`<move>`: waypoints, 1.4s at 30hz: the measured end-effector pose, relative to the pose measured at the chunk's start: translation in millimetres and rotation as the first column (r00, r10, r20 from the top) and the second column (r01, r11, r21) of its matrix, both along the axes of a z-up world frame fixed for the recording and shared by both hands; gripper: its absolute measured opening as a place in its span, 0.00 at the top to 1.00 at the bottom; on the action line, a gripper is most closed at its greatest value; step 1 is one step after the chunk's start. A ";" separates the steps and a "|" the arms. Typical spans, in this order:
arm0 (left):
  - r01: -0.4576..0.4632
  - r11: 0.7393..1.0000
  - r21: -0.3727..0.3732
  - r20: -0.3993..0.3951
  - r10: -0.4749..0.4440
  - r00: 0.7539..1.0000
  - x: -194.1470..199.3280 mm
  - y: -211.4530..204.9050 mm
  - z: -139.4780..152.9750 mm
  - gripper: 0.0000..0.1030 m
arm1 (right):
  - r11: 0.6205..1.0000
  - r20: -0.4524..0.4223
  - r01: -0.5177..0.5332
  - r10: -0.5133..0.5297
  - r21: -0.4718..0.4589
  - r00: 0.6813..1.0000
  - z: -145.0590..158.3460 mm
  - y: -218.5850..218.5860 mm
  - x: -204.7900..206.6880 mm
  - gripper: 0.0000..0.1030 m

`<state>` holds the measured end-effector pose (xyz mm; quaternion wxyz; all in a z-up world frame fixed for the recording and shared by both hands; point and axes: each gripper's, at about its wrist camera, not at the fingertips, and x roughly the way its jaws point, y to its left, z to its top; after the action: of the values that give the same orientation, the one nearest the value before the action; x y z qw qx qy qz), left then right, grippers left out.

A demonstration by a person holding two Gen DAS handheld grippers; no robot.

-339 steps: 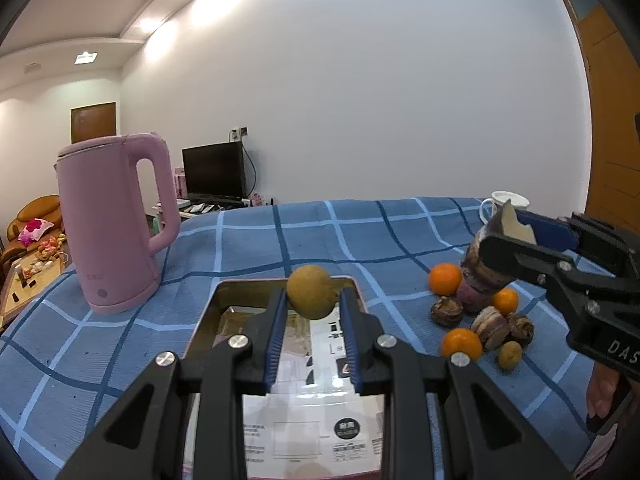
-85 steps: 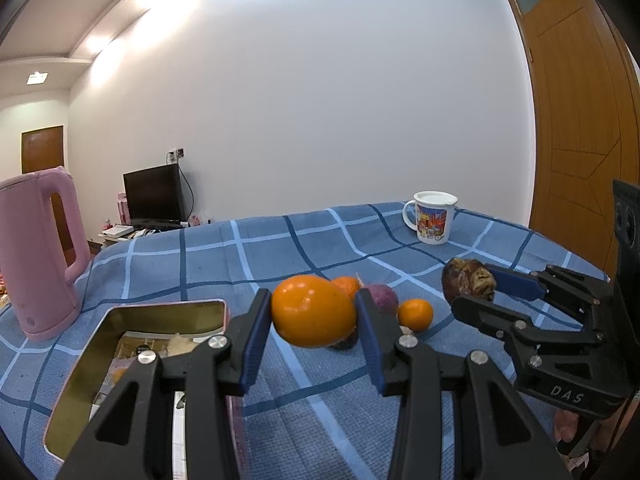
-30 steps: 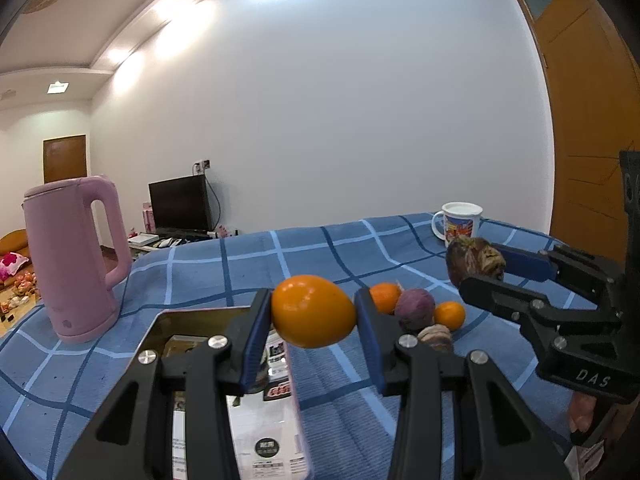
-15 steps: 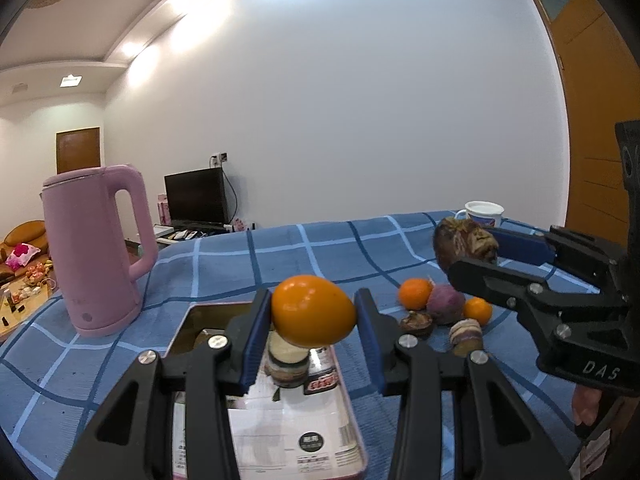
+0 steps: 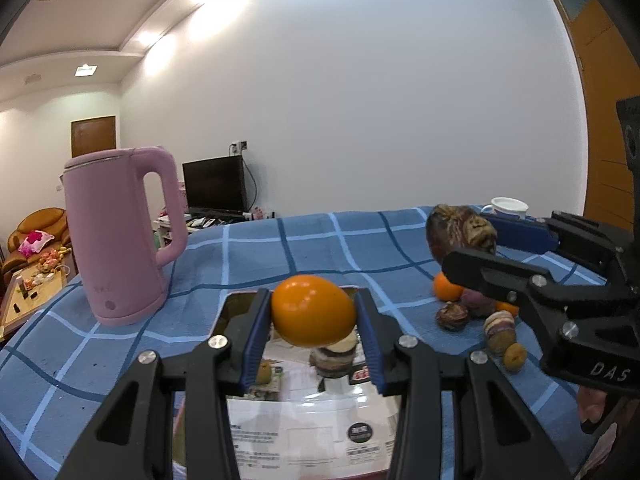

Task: Organize fruits
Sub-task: 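Carry the held orange and mangosteen over the pink tin box with both tools, then lower the orange and mangosteen into the tin and open both tools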

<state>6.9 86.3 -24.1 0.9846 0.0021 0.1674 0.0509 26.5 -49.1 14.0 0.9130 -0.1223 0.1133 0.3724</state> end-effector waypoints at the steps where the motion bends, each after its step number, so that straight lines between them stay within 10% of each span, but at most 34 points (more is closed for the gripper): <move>1: -0.005 1.000 0.000 -0.005 0.005 1.000 0.4 2.1 -0.5 0.57 | 1.000 -0.001 -0.005 0.005 -0.003 1.000 0.0 3.1 0.3 0.55; 42: -0.052 0.996 -0.074 -0.188 0.037 0.982 25.1 58.1 -19.1 0.57 | 0.992 -0.164 -0.077 0.061 -0.095 0.985 -39.6 72.0 23.2 0.55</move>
<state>31.9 144.4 -43.3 0.9625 -0.0354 0.2606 0.0659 49.7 22.9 -25.6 0.8800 -0.1417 0.2011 0.4064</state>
